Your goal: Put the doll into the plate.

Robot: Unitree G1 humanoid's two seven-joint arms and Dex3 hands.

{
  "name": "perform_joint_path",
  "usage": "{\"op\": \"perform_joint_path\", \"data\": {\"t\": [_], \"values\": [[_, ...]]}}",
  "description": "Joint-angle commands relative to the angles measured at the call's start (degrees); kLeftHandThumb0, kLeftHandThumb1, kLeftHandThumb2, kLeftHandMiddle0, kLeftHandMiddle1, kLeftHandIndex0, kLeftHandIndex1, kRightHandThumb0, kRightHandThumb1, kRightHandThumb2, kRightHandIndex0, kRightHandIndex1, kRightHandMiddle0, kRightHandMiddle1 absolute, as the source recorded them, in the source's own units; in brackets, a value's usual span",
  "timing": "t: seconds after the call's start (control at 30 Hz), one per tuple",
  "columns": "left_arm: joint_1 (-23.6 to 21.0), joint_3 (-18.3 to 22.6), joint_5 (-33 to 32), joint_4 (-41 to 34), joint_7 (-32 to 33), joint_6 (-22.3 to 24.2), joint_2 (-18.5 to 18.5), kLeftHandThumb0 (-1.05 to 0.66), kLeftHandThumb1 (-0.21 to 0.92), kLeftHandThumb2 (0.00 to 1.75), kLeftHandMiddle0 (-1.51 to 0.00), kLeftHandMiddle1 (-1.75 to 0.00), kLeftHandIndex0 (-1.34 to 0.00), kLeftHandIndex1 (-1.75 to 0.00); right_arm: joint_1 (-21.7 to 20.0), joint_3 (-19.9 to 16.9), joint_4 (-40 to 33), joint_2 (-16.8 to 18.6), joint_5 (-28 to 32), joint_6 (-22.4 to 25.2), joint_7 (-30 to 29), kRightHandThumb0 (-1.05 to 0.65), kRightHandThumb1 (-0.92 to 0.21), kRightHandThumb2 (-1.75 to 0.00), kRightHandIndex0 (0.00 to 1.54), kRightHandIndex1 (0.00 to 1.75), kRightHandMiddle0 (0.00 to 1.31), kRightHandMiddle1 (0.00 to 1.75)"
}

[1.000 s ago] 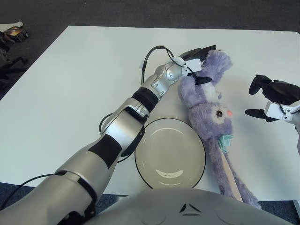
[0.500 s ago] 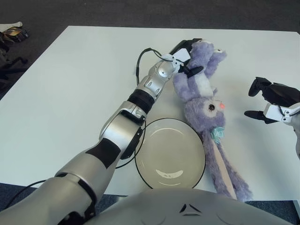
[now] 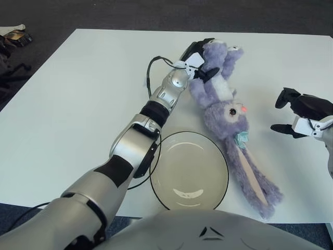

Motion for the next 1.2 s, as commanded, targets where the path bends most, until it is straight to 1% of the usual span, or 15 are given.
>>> {"op": "perform_joint_path", "data": {"t": [0.0,0.1,0.17,0.3,0.43,0.53,0.67,0.77,1.0,1.1,1.17], "values": [[-0.3,2.5,-2.0,1.3,2.6,0.9,-0.9,0.09,0.14,1.50,-1.22,-1.75,-1.02,-1.75,-0.2,-0.1,1.5,-0.4,-0.5,-1.1,-1.0,-0.85,-0.71,-0.63,0.18,1.43,0.00,1.59],[-0.5,3.7,-3.0,2.3,4.1,0.5,-1.3,0.09,0.15,1.50,-1.22,-1.75,-1.03,-1.75,1.1,-1.5,-2.4,-0.6,-0.5,0.1,1.0,-0.85,-0.71,-0.64,0.18,1.44,0.00,1.60],[-0.5,4.6,-3.4,3.2,5.9,-0.6,-1.4,0.09,0.15,1.50,-1.22,-1.75,-1.03,-1.75,0.5,-0.8,-0.4,-0.1,-0.2,-0.6,-0.1,-0.84,-0.71,-0.64,0.18,1.44,0.00,1.61],[-0.6,5.9,-3.5,4.6,9.3,-2.7,-0.3,0.07,0.16,1.49,-1.24,-1.75,-1.05,-1.75,0.1,-0.5,0.8,0.1,0.1,-0.8,-0.5,-0.80,-0.69,-0.69,0.20,1.43,0.00,1.66],[-0.7,6.4,-3.0,5.4,12.2,-3.1,0.6,0.06,0.16,1.49,-1.25,-1.75,-1.05,-1.75,-0.5,-0.1,2.2,0.2,0.1,-0.9,-0.6,-0.80,-0.71,-0.69,0.21,1.37,0.00,1.60],[-0.8,6.4,-2.3,5.8,14.2,-3.2,1.3,0.05,0.17,1.48,-1.26,-1.75,-1.05,-1.75,-0.7,0.0,3.0,0.1,0.2,-1.2,-0.7,-0.81,-0.74,-0.67,0.21,1.32,0.00,1.53],[-0.5,6.5,-0.9,6.7,18.6,-4.3,2.6,0.02,0.18,1.47,-1.27,-1.75,-1.07,-1.75,-0.5,-0.1,4.4,0.3,0.3,-1.9,-2.1,-0.81,-0.80,-0.61,0.22,1.25,0.00,1.42],[-0.2,6.9,-0.9,6.6,20.5,-4.8,2.9,0.01,0.19,1.46,-1.27,-1.75,-1.07,-1.75,-0.5,-0.2,4.7,0.5,0.4,-2.0,-2.5,-0.81,-0.81,-0.59,0.22,1.22,0.00,1.40],[0.7,6.6,0.9,5.5,26.4,-4.2,3.6,0.04,0.18,1.47,-1.24,-1.75,-1.05,-1.75,-0.2,-0.4,5.2,1.2,0.5,-1.6,-3.6,-0.81,-0.81,-0.58,0.19,1.20,0.00,1.41],[0.7,6.2,3.1,5.6,31.9,-3.3,3.5,0.07,0.16,1.48,-1.21,-1.75,-1.03,-1.75,-0.2,-0.4,5.5,1.1,0.7,-1.7,-3.6,-0.79,-0.79,-0.58,0.19,1.19,0.00,1.45],[1.0,5.5,4.6,5.0,34.1,-2.3,3.7,0.11,0.14,1.50,-1.18,-1.75,-1.01,-1.75,-0.3,-0.5,5.8,1.0,0.8,-2.0,-3.8,-0.78,-0.77,-0.61,0.20,1.19,0.00,1.49]]}}
